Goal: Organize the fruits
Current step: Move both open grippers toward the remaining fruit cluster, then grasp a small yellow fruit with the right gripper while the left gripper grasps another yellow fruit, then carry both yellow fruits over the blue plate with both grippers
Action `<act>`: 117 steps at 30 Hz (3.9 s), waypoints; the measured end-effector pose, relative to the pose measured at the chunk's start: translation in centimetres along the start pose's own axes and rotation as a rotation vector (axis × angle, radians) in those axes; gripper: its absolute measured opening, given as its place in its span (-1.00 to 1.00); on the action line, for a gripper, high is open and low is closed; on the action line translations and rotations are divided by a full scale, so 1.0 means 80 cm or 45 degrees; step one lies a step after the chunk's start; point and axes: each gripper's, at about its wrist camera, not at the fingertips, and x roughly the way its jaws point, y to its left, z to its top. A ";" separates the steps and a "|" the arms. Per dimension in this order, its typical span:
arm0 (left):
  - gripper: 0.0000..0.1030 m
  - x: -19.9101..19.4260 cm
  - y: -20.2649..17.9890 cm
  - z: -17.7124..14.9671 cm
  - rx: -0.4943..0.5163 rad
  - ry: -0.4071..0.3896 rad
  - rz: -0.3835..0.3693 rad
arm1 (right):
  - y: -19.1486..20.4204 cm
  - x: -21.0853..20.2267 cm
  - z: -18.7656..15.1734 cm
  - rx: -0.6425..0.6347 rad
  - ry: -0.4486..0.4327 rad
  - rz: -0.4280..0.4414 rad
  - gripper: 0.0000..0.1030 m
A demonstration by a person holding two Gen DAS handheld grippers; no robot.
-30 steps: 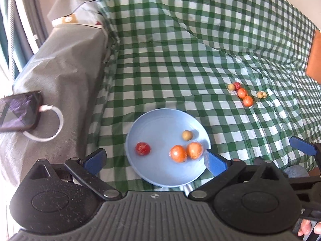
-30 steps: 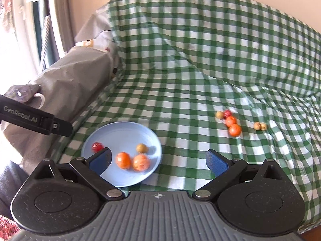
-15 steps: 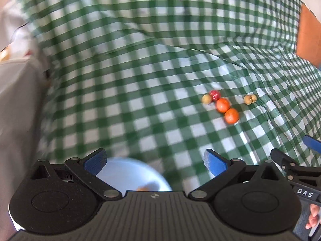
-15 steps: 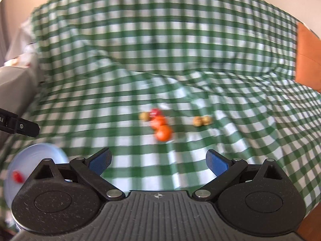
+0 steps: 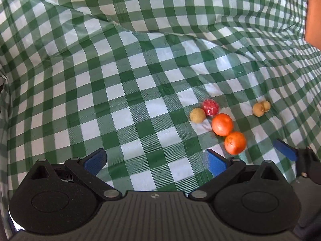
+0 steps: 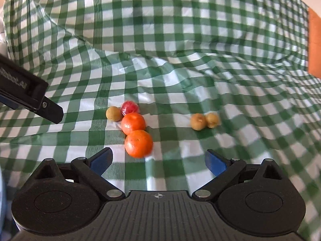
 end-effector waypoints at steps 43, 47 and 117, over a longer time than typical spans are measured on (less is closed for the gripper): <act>1.00 0.097 -0.006 0.059 -0.045 0.046 -0.054 | -0.117 0.068 0.021 -0.162 -0.033 -0.024 0.16; 1.00 0.099 -0.007 0.066 0.011 0.037 -0.138 | -0.113 0.080 0.028 -0.197 -0.034 -0.006 0.10; -0.45 -0.320 0.198 -0.334 -0.333 -0.168 0.082 | 0.238 -0.364 -0.059 -0.360 -0.008 0.540 -0.48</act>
